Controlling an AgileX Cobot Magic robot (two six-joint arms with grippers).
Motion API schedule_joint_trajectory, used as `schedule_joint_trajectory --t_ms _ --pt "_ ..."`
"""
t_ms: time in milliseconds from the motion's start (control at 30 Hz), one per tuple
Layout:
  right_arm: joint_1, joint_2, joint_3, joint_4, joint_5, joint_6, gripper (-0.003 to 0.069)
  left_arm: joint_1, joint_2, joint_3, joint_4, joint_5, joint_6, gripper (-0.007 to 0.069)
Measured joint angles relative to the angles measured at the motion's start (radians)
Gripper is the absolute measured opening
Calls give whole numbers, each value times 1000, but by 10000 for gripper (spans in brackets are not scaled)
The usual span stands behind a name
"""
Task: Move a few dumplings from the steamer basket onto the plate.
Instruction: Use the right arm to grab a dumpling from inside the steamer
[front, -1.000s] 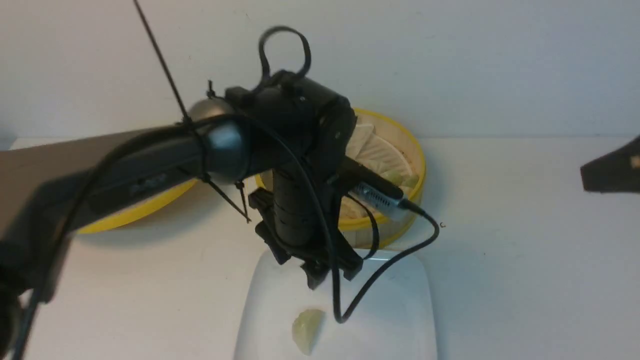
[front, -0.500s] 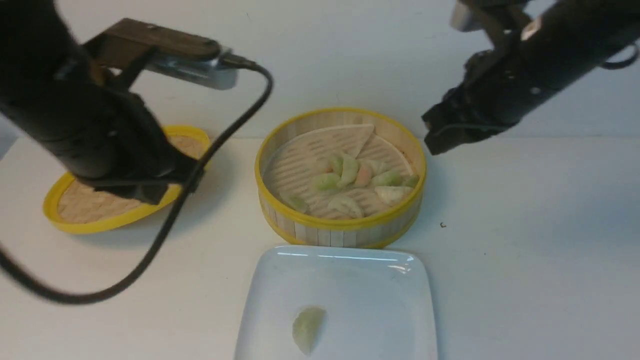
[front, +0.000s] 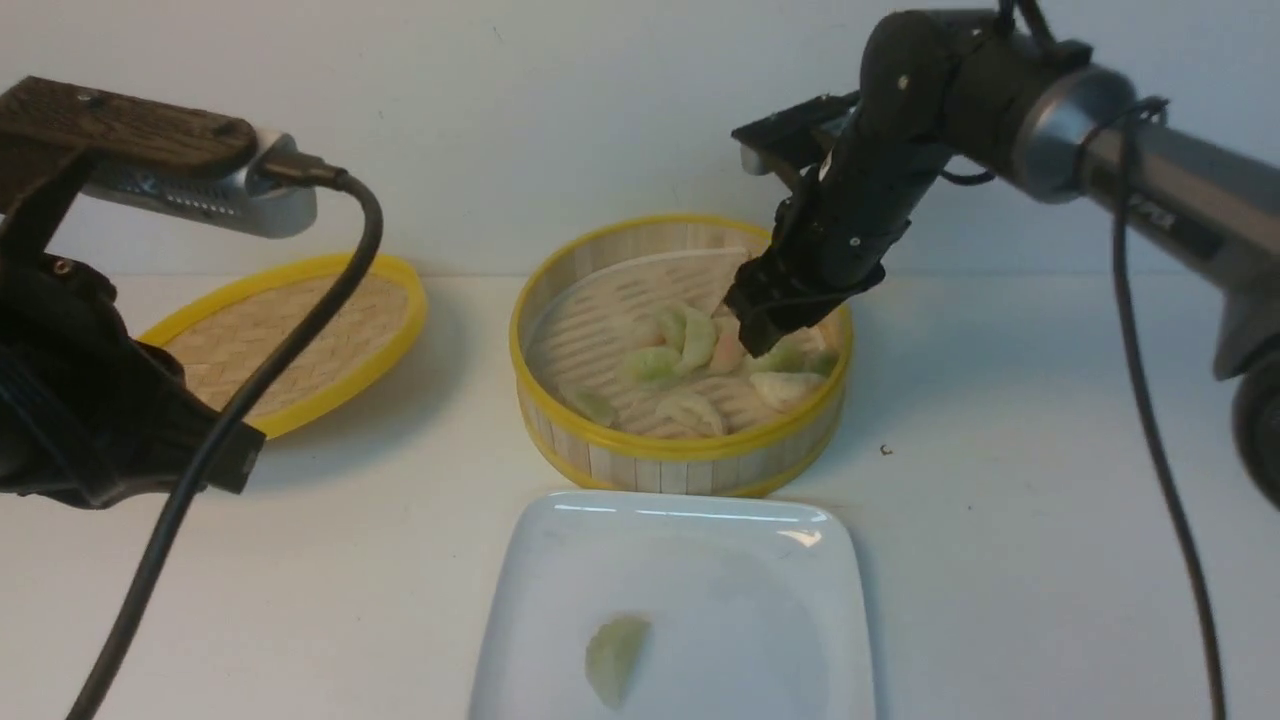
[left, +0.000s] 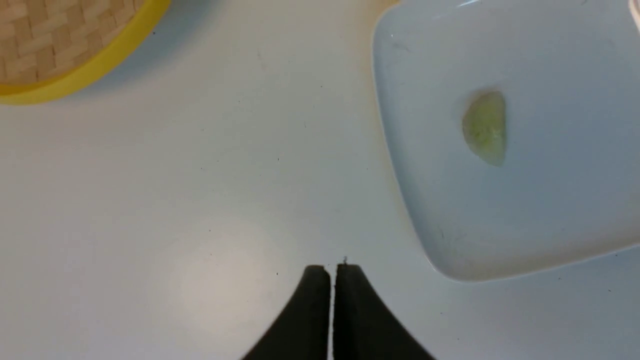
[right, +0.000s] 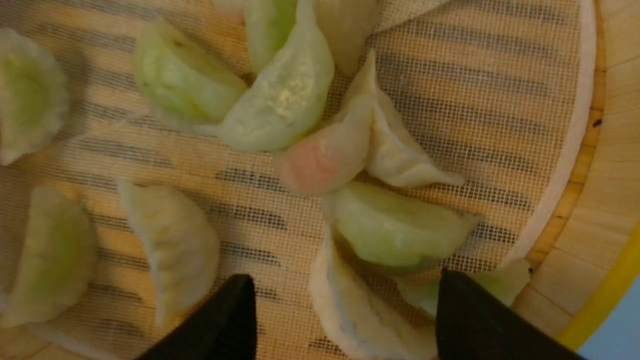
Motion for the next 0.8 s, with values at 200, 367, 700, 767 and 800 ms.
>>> schedule_joint_trajectory --t_ms 200,367,700,767,800 --pt "29 64 -32 -87 11 -3 458 0 -4 1 0 0 0 -6" --pt "34 76 -37 -102 11 -3 459 0 -4 1 0 0 0 -6" --pt "38 93 -48 -130 -3 57 326 0 -4 1 0 0 0 -6" --pt "44 93 -49 -161 -4 97 217 0 -4 1 0 0 0 -6" --pt "45 93 -49 -167 -4 106 183 0 -4 1 0 0 0 -6"
